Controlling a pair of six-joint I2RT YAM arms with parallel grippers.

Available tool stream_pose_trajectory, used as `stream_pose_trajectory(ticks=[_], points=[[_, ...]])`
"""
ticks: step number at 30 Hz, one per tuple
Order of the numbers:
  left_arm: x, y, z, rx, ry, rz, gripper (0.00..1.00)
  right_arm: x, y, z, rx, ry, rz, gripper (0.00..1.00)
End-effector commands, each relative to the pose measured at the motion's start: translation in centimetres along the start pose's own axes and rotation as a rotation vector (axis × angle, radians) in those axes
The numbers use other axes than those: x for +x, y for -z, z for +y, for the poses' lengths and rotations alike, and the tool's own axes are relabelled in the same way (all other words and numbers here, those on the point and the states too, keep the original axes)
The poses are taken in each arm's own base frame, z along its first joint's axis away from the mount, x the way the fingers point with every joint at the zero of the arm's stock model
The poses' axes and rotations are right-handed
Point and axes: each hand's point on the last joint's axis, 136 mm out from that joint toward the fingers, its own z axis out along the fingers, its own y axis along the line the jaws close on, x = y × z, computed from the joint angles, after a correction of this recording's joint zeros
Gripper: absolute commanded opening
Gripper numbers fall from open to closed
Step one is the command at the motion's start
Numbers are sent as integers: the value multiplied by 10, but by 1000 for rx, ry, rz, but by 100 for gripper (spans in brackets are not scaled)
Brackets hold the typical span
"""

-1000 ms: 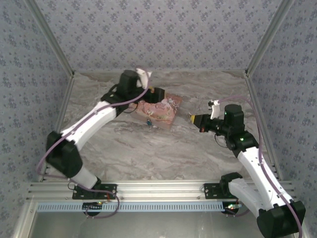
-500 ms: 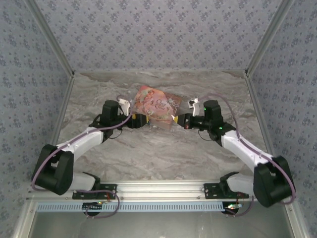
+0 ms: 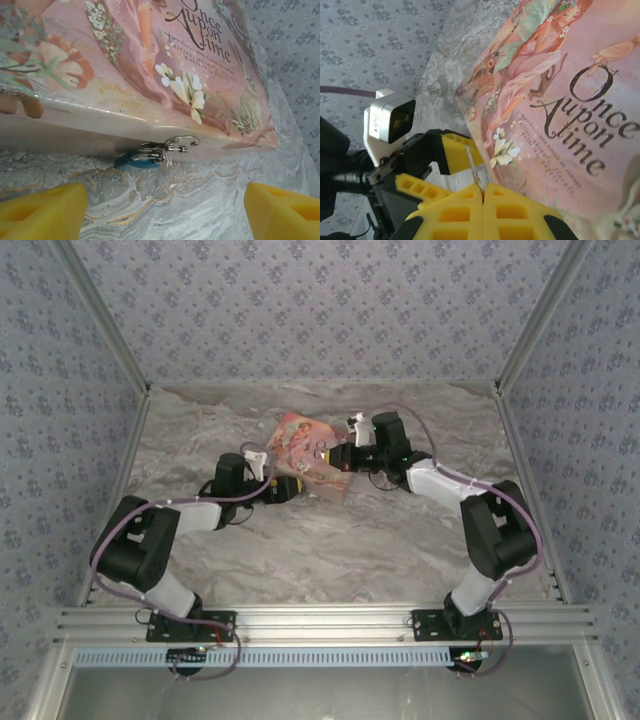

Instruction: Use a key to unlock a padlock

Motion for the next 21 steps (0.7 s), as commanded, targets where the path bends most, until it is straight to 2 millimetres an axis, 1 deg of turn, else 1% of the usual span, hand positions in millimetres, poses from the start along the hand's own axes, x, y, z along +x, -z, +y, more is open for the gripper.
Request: stream_pose_trajectory(ticks=[1,6,10,13,21], points=[[-7,-8,-11,51,-29,-20,82,2,-12,-12,35,5,30,0],[-1,-20,-6,52,-30,-8,81,16,-22,-29,100,1,89,0],[1,-28,-4,63,-33,-11,81,26,-24,-38,133,2,122,0],[1,-31,-2,66,-40,-17,80,31,-25,-42,149,2,137,0],[-3,-34,2,50,-84,-37,79,35,-26,-43,155,9,150,0]])
